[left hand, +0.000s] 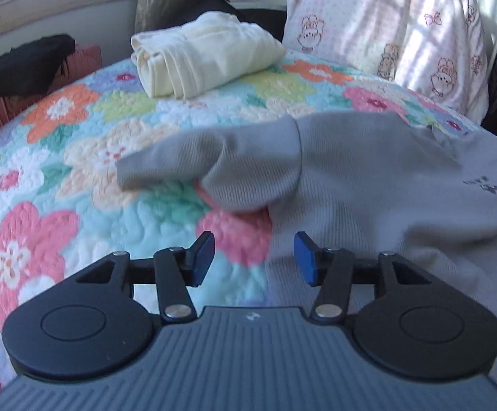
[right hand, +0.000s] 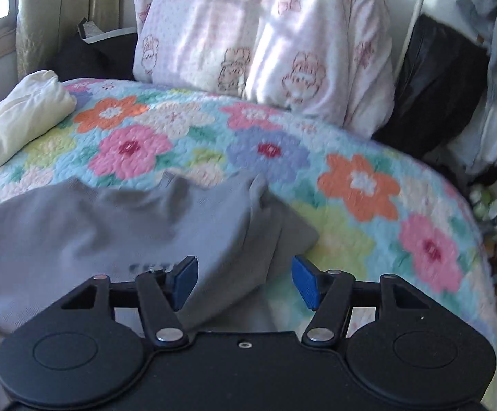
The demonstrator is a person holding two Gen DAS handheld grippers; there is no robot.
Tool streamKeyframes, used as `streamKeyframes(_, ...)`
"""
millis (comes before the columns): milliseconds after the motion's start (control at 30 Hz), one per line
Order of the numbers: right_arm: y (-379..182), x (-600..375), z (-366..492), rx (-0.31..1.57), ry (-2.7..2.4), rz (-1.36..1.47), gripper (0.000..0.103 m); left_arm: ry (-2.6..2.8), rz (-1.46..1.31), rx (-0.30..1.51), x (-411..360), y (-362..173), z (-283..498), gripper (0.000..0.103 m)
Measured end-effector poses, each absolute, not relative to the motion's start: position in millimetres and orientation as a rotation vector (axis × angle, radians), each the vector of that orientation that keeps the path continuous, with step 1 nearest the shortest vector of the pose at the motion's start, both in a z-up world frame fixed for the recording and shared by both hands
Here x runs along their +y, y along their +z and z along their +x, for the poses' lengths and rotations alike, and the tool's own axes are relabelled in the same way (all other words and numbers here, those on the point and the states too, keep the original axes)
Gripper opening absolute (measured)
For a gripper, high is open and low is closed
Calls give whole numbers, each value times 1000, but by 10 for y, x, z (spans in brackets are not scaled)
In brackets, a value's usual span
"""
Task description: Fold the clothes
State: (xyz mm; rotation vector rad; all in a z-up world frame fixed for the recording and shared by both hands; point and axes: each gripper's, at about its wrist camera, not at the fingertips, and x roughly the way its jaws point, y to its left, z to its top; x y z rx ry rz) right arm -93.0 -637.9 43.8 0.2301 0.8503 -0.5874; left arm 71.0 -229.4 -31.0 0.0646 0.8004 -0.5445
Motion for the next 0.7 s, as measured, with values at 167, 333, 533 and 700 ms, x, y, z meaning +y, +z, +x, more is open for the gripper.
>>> streamKeyframes(167,-75,-6171,-1691,893,-563,314,66,-668,3,928,-2314,-411,544,53)
streamKeyframes(333,-235,-6181,-2235,905,-568,325,66,-698,11,965,-2403,-485,513,61)
streamKeyframes(533,-512,-6396,-2596,1006,-560,386,66,-690,41,981,-2466,-591,521,74)
streamKeyframes(700,-673,-6179,-2673,1100,-499,211,28,-753,129,923,-2529,-408,304,37)
